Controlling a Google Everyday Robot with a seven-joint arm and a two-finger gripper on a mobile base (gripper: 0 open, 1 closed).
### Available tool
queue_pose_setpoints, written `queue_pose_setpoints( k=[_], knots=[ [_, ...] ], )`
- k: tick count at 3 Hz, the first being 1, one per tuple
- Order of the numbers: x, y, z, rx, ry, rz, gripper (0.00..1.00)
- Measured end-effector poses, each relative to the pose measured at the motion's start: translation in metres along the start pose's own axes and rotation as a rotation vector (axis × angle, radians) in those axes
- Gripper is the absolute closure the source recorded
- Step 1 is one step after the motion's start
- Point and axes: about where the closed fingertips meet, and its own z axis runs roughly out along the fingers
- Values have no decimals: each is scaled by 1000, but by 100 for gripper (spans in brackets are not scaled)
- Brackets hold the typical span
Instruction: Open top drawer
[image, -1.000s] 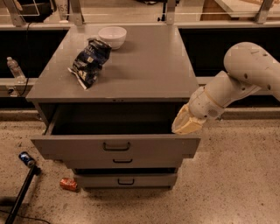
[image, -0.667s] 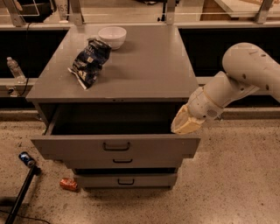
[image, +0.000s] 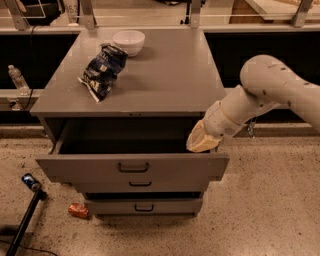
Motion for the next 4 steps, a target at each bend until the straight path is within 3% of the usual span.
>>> queue_pose_setpoints(
  k=[2, 4],
  knots=[
    [-7, -43, 39, 50, -32, -118, 100],
    [-4, -44, 51, 59, -28, -110, 100]
  ],
)
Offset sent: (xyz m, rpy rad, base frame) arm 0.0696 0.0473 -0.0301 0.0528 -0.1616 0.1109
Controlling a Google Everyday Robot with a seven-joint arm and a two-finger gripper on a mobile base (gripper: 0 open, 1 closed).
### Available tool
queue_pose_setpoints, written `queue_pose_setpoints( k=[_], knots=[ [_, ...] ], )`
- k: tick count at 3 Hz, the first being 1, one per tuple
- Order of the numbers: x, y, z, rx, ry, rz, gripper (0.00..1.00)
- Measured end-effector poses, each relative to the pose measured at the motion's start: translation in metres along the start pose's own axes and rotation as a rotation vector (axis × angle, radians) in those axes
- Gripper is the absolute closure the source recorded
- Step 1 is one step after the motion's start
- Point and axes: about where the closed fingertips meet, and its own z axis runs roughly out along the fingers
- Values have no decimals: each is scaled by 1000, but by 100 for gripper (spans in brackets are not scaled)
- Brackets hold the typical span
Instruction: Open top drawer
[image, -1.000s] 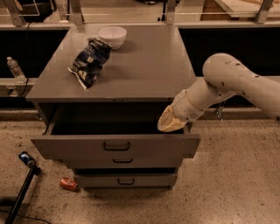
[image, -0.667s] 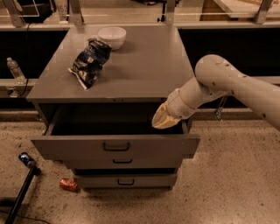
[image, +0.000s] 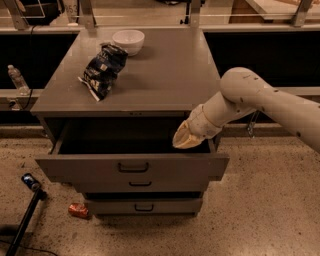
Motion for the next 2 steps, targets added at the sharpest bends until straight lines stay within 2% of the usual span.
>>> queue_pose_setpoints(
  k=[1, 2],
  knots=[
    [0, 3, 3, 3, 0, -5, 100],
    [5, 9, 25, 25, 0, -47, 100]
  ],
)
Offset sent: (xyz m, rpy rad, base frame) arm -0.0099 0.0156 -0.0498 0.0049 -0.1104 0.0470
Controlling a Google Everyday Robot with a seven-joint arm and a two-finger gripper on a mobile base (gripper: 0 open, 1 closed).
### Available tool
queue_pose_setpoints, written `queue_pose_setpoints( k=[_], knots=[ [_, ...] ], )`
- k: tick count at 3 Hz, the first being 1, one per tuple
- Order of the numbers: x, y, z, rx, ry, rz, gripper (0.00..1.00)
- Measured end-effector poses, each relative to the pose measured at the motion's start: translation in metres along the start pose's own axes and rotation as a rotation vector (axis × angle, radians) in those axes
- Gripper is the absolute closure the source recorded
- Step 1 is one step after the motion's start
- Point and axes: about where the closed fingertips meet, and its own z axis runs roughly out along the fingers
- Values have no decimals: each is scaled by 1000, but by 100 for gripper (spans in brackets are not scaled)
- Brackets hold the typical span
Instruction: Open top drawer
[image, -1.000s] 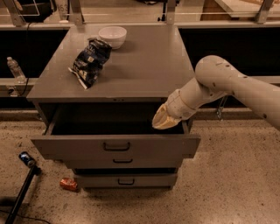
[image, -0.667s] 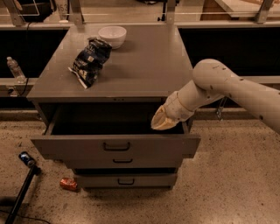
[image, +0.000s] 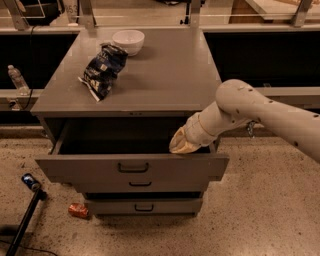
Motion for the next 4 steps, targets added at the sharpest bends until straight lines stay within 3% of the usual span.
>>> queue_pose_setpoints(
  k=[1, 2, 3, 4],
  knots=[
    [2, 15, 9, -8, 0, -8, 100],
    [2, 15, 9, -8, 0, -8, 100],
    [5, 52, 0, -59, 15, 21, 100],
    [6, 73, -5, -85, 23, 39, 100]
  ],
)
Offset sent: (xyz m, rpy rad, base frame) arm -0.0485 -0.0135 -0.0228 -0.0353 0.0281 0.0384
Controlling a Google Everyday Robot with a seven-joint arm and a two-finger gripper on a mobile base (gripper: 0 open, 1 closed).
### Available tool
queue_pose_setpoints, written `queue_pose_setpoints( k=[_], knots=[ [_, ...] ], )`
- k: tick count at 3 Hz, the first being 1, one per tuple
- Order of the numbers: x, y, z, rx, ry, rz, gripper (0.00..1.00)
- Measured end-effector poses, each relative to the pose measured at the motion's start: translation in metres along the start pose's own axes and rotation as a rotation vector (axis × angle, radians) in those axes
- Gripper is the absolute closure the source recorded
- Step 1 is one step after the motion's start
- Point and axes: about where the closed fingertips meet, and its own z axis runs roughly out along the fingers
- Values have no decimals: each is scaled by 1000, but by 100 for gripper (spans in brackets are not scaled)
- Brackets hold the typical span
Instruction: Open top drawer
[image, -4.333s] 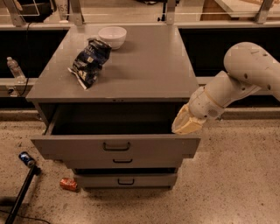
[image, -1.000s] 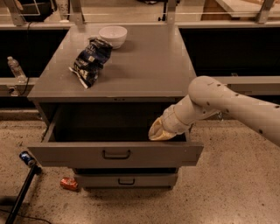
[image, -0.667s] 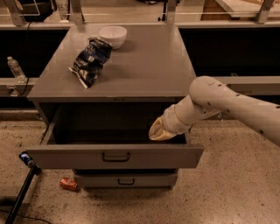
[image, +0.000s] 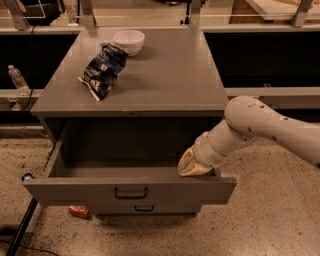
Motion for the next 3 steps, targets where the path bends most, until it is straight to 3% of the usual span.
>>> queue_pose_setpoints(
  k=[1, 3],
  knots=[
    [1, 30, -7, -37, -1, 10, 100],
    [-1, 60, -12, -96, -2, 4, 100]
  ],
)
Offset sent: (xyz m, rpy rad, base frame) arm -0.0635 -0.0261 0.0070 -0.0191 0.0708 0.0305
